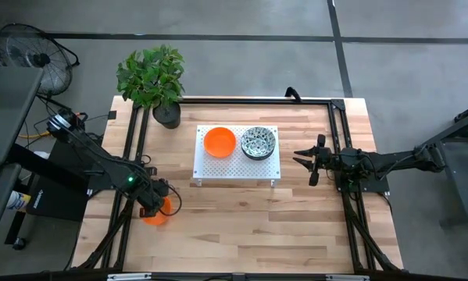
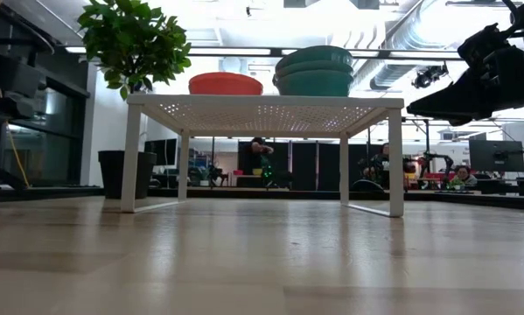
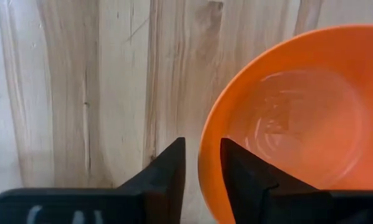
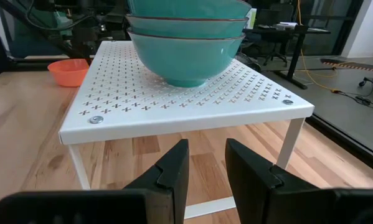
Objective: Pick & Place Mini bowls
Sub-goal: Stack the orange bowl on the orange bowls on the shelf
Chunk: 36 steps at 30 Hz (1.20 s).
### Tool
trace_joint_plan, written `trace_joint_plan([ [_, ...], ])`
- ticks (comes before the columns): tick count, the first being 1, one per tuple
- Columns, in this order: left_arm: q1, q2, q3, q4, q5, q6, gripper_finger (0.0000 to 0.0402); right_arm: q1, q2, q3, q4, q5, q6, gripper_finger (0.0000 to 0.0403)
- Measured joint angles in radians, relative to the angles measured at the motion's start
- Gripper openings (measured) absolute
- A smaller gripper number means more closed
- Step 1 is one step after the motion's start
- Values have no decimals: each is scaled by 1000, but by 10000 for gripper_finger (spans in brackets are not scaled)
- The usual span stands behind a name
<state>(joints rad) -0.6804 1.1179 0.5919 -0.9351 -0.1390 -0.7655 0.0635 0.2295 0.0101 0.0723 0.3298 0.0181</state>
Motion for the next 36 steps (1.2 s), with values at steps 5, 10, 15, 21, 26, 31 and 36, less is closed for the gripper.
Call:
trace_joint_plan([
  [5, 0, -4, 0, -1, 0, -9, 41, 0, 0, 0, 0, 0, 0, 94],
  [10, 0, -5, 3, -1, 3, -38, 10, 0, 0, 0, 0, 0, 0, 94],
  [15, 0, -5, 18, -3, 22, -55, 4, 0, 0, 0, 0, 0, 0, 94],
  [21, 0, -3, 116, -51, 2, -46, 2, 0, 0, 0, 0, 0, 0, 94],
  [26, 0, -3, 233, -121, -54, -24, 1, 0, 0, 0, 0, 0, 0, 94],
  [31, 1, -3, 358, -190, -91, 0, 1, 0, 0, 0, 0, 0, 0, 94],
  [36, 72, 3, 491, -260, -134, 45, 0, 0, 0, 0, 0, 0, 0, 94],
])
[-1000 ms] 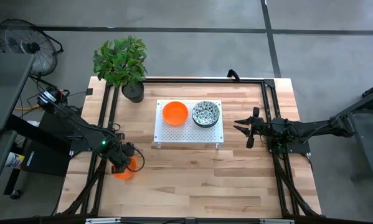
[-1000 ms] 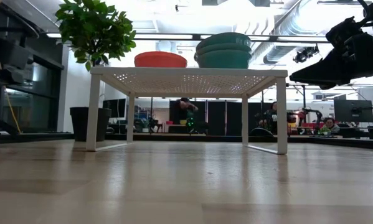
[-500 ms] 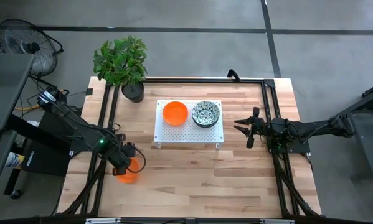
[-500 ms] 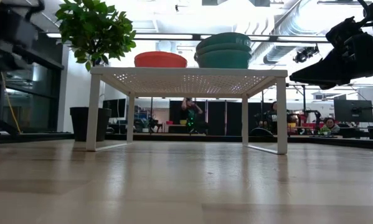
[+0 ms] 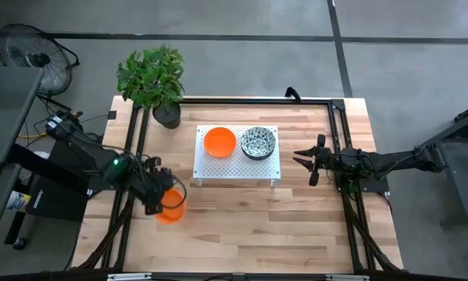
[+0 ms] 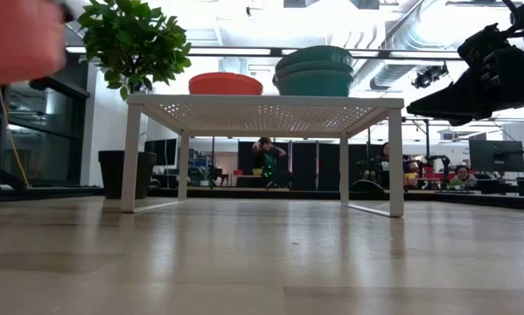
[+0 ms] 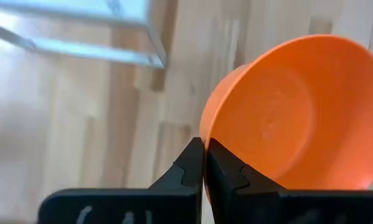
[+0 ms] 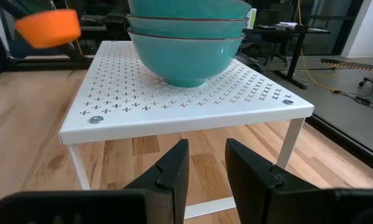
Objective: Pick & Place Mini bowls
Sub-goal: Stack the orange bowl on the orange bowls on the shelf
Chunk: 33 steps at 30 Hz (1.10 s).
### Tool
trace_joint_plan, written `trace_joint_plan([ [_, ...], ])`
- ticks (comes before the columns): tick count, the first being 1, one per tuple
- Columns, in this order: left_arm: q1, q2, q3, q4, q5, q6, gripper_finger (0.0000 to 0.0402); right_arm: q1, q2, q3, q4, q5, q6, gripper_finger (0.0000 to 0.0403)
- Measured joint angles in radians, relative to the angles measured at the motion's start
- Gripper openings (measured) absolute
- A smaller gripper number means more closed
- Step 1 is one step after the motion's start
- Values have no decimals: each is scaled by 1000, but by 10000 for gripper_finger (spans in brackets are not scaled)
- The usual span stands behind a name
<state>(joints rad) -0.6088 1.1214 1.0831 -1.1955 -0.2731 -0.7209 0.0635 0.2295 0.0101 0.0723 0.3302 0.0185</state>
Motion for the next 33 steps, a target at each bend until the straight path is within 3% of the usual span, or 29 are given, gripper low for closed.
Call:
trace_joint_plan([
  [5, 122, 1, 116, -14, -25, 155, 0, 0, 0, 0, 0, 0, 0, 94],
  [14, 439, 88, 338, -9, -19, 494, 0, 0, 0, 0, 0, 0, 0, 94],
  [24, 701, 287, 569, -11, 157, 767, 0, 0, 0, 0, 0, 0, 0, 94],
  [33, 846, 483, 802, -75, 245, 918, 0, 0, 0, 0, 0, 0, 0, 94],
])
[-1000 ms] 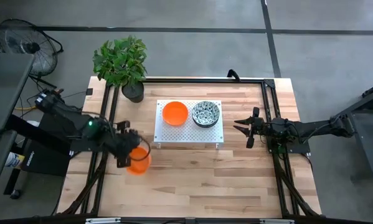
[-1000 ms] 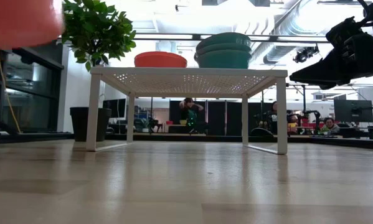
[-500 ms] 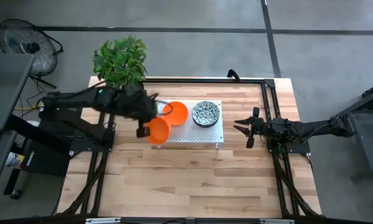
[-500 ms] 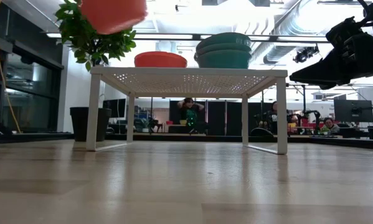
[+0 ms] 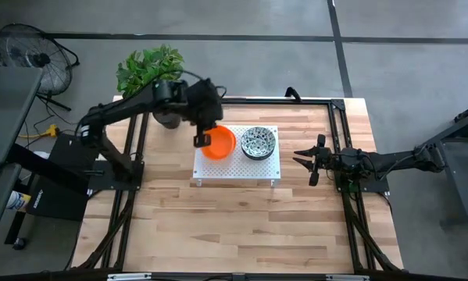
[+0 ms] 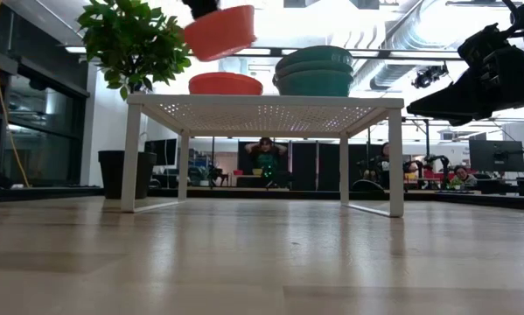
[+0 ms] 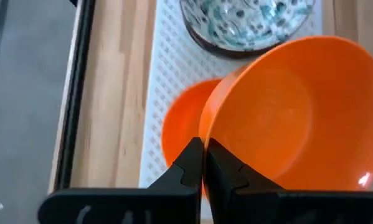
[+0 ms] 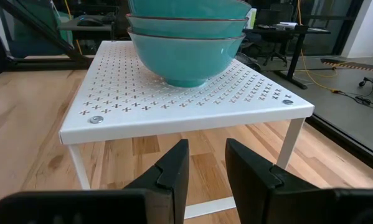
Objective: Pick & Place Mini bowls
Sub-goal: Stack the orange bowl on the orange bowls on the shelf
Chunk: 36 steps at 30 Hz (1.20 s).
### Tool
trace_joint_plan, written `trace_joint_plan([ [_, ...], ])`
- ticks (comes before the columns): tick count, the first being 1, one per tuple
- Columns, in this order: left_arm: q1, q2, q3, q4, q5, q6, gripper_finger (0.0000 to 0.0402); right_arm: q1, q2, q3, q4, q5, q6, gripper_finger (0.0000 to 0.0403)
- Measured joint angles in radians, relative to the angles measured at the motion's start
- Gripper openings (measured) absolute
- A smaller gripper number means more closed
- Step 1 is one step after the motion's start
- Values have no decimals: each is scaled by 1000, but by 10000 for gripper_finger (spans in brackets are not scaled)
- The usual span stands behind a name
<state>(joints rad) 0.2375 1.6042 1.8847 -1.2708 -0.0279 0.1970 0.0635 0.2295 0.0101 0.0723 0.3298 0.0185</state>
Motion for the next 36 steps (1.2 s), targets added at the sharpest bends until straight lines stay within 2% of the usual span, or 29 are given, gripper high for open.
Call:
trace_joint_plan([
  [11, 124, 164, 193, -156, 105, 111, 0, 0, 0, 0, 1, 0, 0, 94],
  [18, 170, 204, 202, -173, 133, 145, 0, 0, 0, 0, 3, 0, 0, 94],
  [27, 175, 213, 202, -173, 182, 169, 0, 0, 0, 0, 4, 0, 0, 94],
  [36, 175, 214, 202, -171, 179, 172, 0, 0, 0, 0, 5, 0, 0, 94],
])
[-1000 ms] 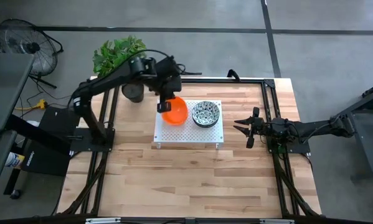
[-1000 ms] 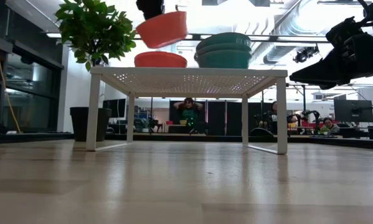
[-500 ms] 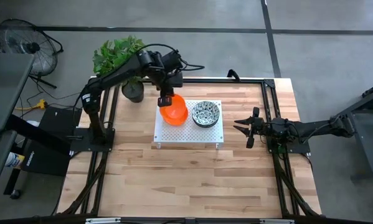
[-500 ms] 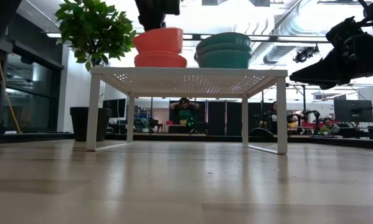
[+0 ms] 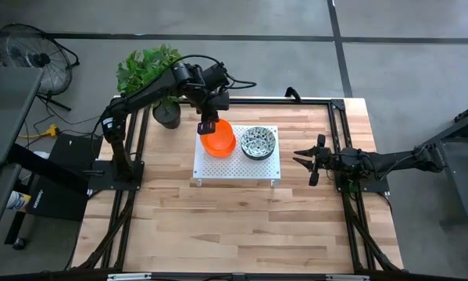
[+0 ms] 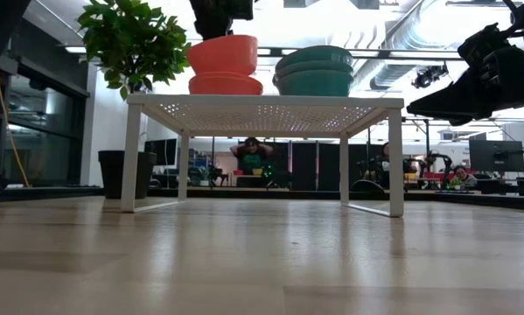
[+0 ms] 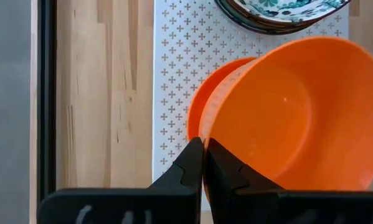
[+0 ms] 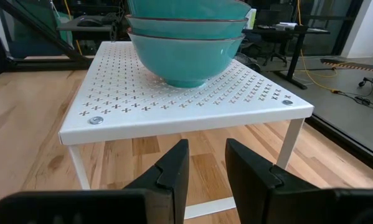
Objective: Pick & Place Mini bowls
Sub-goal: Stack the orange bowl on the orange bowls on the shelf
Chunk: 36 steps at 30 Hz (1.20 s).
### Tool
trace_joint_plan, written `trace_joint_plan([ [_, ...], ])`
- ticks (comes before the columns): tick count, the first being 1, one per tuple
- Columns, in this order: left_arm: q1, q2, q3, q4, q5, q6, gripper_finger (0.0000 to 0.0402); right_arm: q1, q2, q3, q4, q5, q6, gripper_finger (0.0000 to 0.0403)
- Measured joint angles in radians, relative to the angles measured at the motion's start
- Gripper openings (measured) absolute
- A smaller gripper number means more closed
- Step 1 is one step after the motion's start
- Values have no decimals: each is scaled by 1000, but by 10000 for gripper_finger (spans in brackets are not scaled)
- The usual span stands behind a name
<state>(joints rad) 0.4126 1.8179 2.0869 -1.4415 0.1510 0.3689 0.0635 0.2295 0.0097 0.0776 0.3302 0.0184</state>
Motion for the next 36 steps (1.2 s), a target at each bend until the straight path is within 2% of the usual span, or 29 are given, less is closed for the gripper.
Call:
trace_joint_plan([
  [8, 0, 62, 0, -8, -3, -2, 0, 0, 0, 0, 0, 0, 0, 94],
  [36, 0, 119, -2, -18, 16, 1, 4, 0, 0, 0, 1, 0, 0, 94],
])
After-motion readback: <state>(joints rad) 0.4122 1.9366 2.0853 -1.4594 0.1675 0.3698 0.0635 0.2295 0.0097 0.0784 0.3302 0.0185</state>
